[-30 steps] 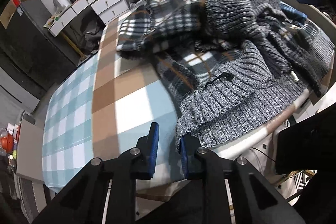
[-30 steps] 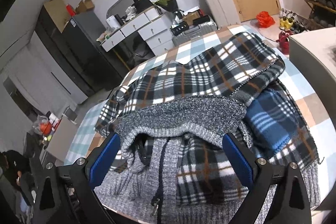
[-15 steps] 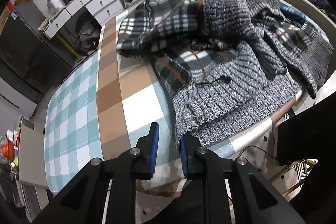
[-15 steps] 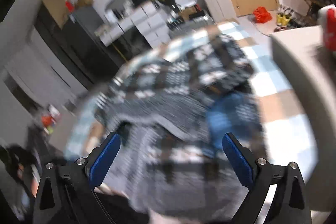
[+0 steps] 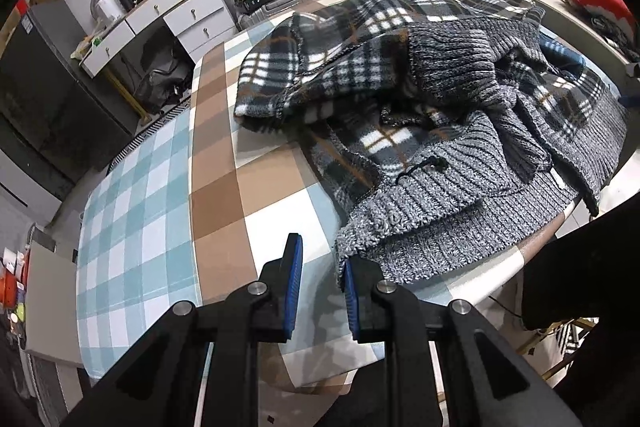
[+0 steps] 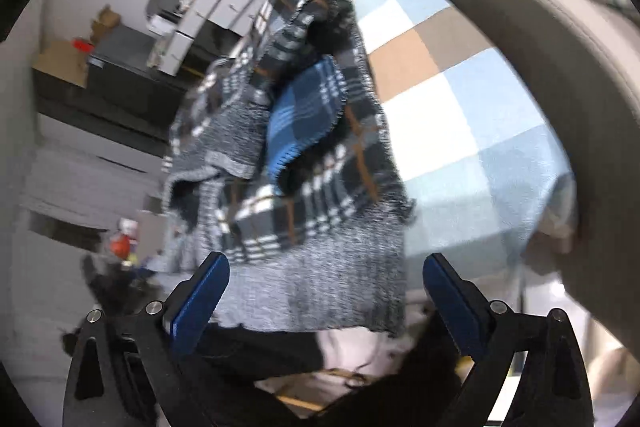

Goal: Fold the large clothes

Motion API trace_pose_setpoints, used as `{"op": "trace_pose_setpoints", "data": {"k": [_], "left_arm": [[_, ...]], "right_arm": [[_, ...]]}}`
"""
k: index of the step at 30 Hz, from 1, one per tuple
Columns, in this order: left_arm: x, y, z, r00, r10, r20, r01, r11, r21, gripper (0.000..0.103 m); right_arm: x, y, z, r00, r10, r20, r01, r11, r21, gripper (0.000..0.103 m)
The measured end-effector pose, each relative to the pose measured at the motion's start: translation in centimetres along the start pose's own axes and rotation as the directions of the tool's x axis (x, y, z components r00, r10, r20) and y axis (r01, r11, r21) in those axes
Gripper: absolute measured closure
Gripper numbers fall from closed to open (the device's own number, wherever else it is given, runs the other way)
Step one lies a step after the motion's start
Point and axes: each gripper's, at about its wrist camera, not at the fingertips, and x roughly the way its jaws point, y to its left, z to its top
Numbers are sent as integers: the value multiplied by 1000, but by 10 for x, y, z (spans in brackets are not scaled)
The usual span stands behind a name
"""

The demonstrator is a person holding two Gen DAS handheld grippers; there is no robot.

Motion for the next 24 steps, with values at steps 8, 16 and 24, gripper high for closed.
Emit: {"op": "trace_pose_setpoints", "data": {"k": [8, 16, 24], "left_arm": [[7, 9, -3, 999, 45, -22, -46, 999, -17, 87], [0, -13, -5, 998, 66, 7, -66, 996, 65, 87], [3, 17, -2, 1000, 0, -2, 0, 999, -38, 81]], "right_arm": [[26, 17, -11, 989, 18, -145, -24, 999, -43, 32], [44, 45, -4, 992, -17, -126, 9, 998, -68, 87], [5, 57, 5, 982, 181, 47, -182, 983, -2, 89]]}}
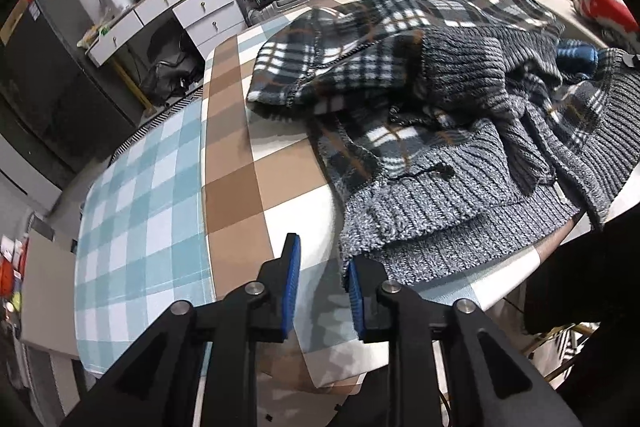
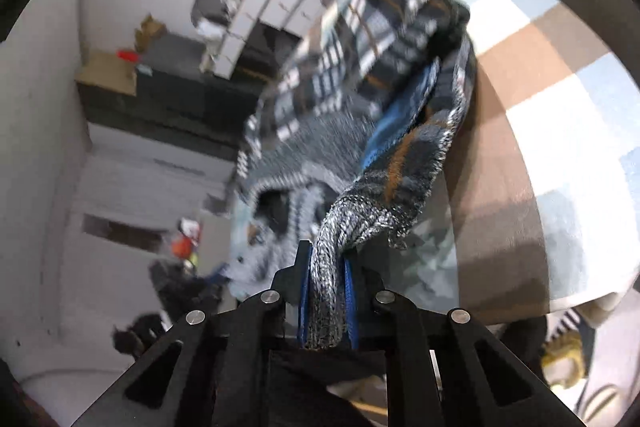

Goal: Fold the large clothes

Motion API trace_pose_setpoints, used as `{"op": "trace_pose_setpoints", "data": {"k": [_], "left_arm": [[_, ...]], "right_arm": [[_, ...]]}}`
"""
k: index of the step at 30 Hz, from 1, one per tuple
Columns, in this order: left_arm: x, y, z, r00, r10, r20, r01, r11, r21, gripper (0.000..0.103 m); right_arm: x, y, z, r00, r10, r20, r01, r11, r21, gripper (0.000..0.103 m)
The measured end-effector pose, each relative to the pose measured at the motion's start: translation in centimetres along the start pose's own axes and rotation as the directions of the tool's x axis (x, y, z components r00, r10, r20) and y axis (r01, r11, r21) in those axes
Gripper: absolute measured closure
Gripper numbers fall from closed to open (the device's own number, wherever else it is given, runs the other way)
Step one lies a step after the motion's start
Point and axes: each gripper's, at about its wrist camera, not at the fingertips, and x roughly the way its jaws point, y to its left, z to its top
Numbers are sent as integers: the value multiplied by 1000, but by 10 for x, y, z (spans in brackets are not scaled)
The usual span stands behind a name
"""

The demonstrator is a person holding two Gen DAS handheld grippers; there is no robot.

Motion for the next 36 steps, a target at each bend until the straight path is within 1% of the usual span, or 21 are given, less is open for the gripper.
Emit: {"op": "trace_pose_setpoints", "data": {"k": [2, 3, 4, 8, 10, 12, 13, 15, 18, 20, 21, 22, 24, 28, 29, 30, 31, 32, 33, 34, 36], "left_arm": [[0, 0, 0, 1000, -2, 4, 2, 1000, 2, 74], [0, -2, 0, 1000, 0, -4, 0, 1000, 16, 65], [1, -5, -1, 1000, 14, -12, -14, 999, 42, 61], [-3, -13, -7, 999, 31, -13, -30, 993, 113, 60], [-9, -13, -12, 1000, 10, -12, -9, 992, 125, 58], [-13, -9, -15, 1000, -9, -13, 11, 993, 116, 47], [-13, -8, -16, 1000, -16, -15, 18, 993, 115, 38], [-14, -7, -20, 1000, -24, -14, 26, 992, 127, 38], [-8, -5, -23, 995, -75, -61, 81, 992, 98, 38], [-1, -1, -25, 983, -151, -107, 157, 987, 43, 38], [3, 1, -25, 969, -211, -128, 211, 977, -10, 38], [8, 4, -25, 949, -281, -140, 273, 959, -73, 38], [16, 11, -23, 916, -375, -144, 348, 920, -180, 38], [32, 15, -15, 860, -496, -121, 436, 837, -331, 38], [35, 15, -14, 850, -513, -120, 446, 822, -353, 38], [38, 13, -12, 834, -539, -120, 462, 799, -384, 38], [42, 11, -11, 809, -575, -121, 488, 771, -409, 38], [42, 9, -9, 801, -586, -123, 493, 762, -419, 38], [42, 6, -8, 807, -576, -128, 480, 766, -427, 38], [46, 4, -7, 821, -552, -145, 450, 783, -431, 38], [51, 8, -5, 827, -541, -153, 427, 782, -455, 38]], "right_arm": [[-4, 3, -1, 1000, -3, 28, 3, 1000, -6, 90], [-8, 2, 0, 999, -8, 38, 8, 1000, -1, 90], [-9, 1, 2, 999, -13, 40, 13, 1000, 5, 90], [-6, 6, 5, 996, -80, 37, 81, 996, -35, 90], [-2, 7, 4, 994, -101, 29, 102, 993, -52, 90], [2, 4, 0, 995, -96, 4, 96, 993, -62, 90], [6, 5, -1, 995, -104, -4, 103, 992, -65, 90], [13, 4, -4, 992, -122, -22, 120, 990, -73, 90], [18, 1, -9, 986, -161, -38, 158, 984, -82, 90], [19, 1, -13, 983, -178, -47, 173, 980, -103, 90], [19, 2, -14, 981, -188, -44, 182, 977, -113, 90], [18, 3, -15, 980, -193, -39, 187, 975, -120, 90], [17, 3, -18, 983, -181, -38, 175, 977, -122, 90], [18, 1, -21, 985, -168, -34, 163, 980, -115, 90], [17, -1, -21, 986, -165, -31, 161, 981, -110, 90], [17, -2, -22, 986, -163, -29, 159, 982, -105, 90], [17, -3, -22, 987, -159, -29, 155, 983, -98, 90], [17, -6, -23, 987, -158, -36, 155, 984, -92, 90], [16, -6, -24, 986, -162, -42, 158, 983, -92, 90], [16, -7, -25, 985, -168, -46, 163, 982, -96, 90], [14, -6, -27, 983, -175, -47, 169, 979, -110, 90]]}}
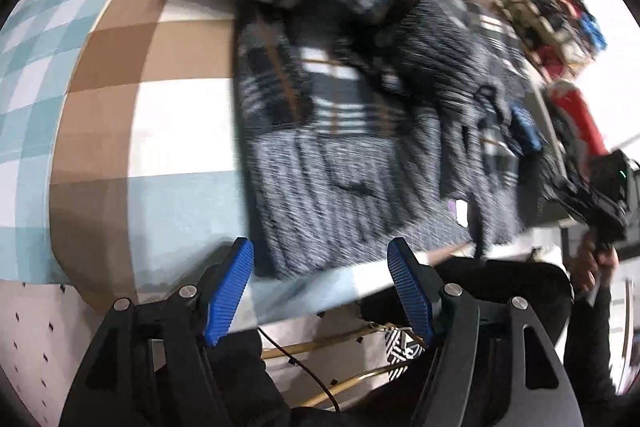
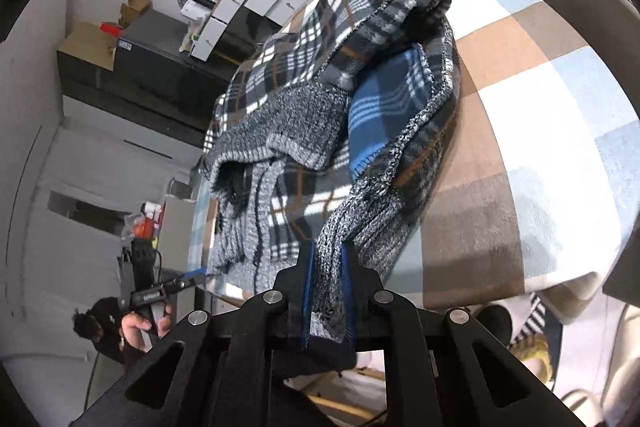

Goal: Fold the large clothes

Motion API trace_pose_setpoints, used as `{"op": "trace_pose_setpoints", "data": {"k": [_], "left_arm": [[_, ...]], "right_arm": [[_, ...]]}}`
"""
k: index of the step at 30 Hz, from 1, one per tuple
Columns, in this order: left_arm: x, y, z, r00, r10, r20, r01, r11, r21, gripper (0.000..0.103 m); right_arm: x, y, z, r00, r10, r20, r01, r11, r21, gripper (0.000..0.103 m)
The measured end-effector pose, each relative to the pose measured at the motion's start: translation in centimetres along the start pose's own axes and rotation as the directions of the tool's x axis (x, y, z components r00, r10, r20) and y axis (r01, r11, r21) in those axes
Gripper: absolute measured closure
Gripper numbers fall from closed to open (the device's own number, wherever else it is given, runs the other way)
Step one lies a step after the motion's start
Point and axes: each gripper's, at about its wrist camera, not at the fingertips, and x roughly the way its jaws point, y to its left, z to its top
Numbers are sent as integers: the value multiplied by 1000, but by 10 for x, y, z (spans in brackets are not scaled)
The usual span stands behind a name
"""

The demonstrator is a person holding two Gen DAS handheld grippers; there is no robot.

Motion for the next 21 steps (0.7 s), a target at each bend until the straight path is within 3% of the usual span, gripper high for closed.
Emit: {"op": "trace_pose_setpoints", "data": {"k": [3, 8, 10, 12, 14, 16, 21], "left_arm": [[-1, 5, 7, 998, -59, -1, 59, 997, -44, 38], [5, 15, 14, 977, -212, -10, 207, 965, -162, 38], [7, 14, 15, 973, -230, 5, 228, 957, -181, 39], [8, 12, 14, 974, -228, 16, 227, 957, -182, 60], [10, 12, 14, 971, -237, 21, 237, 953, -191, 91], [9, 13, 16, 955, -294, 41, 296, 933, -203, 95], [1, 0, 19, 965, -252, 78, 261, 954, -147, 98]], "right_arm": [[-2, 0, -1, 1000, -1, 4, 1, 1000, -11, 90], [4, 1, 0, 999, -30, -21, 30, 999, -30, 90], [6, 2, -1, 999, -47, -26, 46, 998, -47, 90], [6, 3, 0, 997, -74, -29, 71, 995, -68, 90], [8, 3, 1, 993, -109, -41, 105, 991, -80, 90], [9, 4, 1, 989, -136, -53, 131, 987, -97, 90], [10, 12, -1, 973, -223, -54, 210, 962, -175, 90]]}}
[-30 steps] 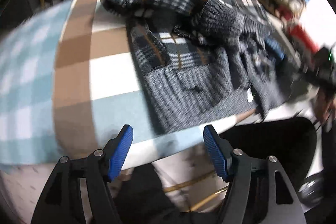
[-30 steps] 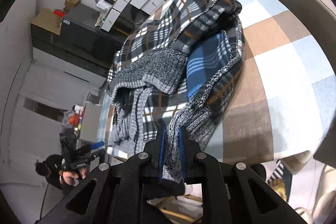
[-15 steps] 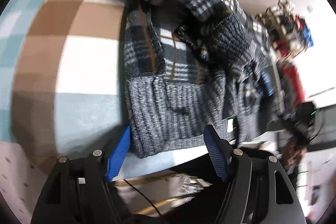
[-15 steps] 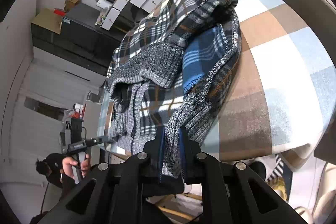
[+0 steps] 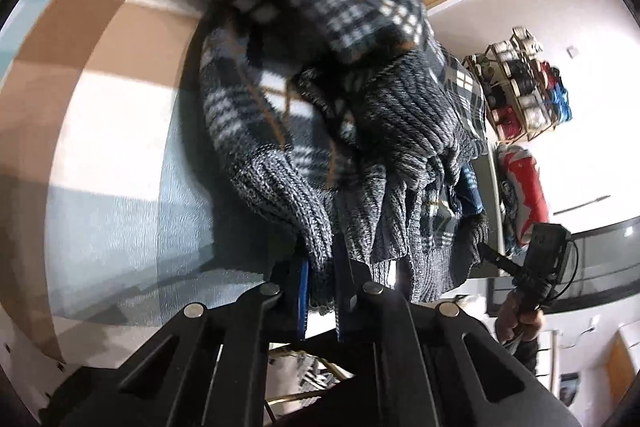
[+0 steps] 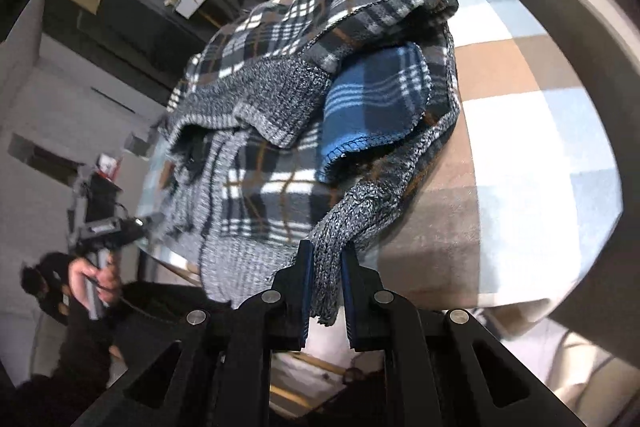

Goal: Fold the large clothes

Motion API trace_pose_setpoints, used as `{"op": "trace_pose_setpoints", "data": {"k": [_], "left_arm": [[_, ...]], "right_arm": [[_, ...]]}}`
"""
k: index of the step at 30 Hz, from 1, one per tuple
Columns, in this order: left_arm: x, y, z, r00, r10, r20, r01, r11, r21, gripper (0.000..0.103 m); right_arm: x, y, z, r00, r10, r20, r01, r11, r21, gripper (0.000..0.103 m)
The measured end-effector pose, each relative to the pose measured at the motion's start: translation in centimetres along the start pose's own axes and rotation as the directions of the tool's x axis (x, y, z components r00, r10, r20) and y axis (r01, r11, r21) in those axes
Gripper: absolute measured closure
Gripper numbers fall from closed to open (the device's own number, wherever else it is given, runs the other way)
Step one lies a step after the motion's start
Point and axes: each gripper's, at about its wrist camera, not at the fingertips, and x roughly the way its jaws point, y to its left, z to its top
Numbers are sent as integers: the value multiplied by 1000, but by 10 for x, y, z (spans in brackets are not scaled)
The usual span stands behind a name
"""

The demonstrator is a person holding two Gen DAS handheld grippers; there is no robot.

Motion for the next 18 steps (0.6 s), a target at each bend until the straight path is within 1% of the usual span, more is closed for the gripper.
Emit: {"op": "trace_pose_setpoints", "data": {"k": [2, 4, 6, 8, 11, 15, 18], "left_arm": [[-5, -6, 0, 1000, 9, 17, -9, 1000, 22, 99], [-11, -9, 2, 1000, 1, 27, -2, 999, 38, 99], [-15, -12, 5, 999, -14, 33, 13, 999, 48, 99], [-19, -14, 7, 998, -17, 53, 13, 998, 68, 99], [-22, -13, 9, 997, -38, 63, 34, 998, 59, 99], [-18, -9, 12, 995, -70, 64, 68, 997, 32, 99], [-16, -8, 15, 993, -91, 71, 90, 996, 14, 99]], "right_arm": [[-2, 2, -1, 1000, -13, 16, 13, 1000, -22, 90], [-2, 1, -1, 1000, 0, 18, 1, 1000, -22, 90], [-5, -2, 0, 999, 38, 33, -38, 999, 1, 92], [-11, -8, 2, 994, 83, 70, -86, 995, 43, 93], [-22, -14, 10, 985, 116, 126, -127, 988, 86, 94], [-35, -16, 17, 977, 101, 189, -120, 988, 94, 94], [-42, -21, 20, 976, 48, 210, -75, 990, 121, 94]]}}
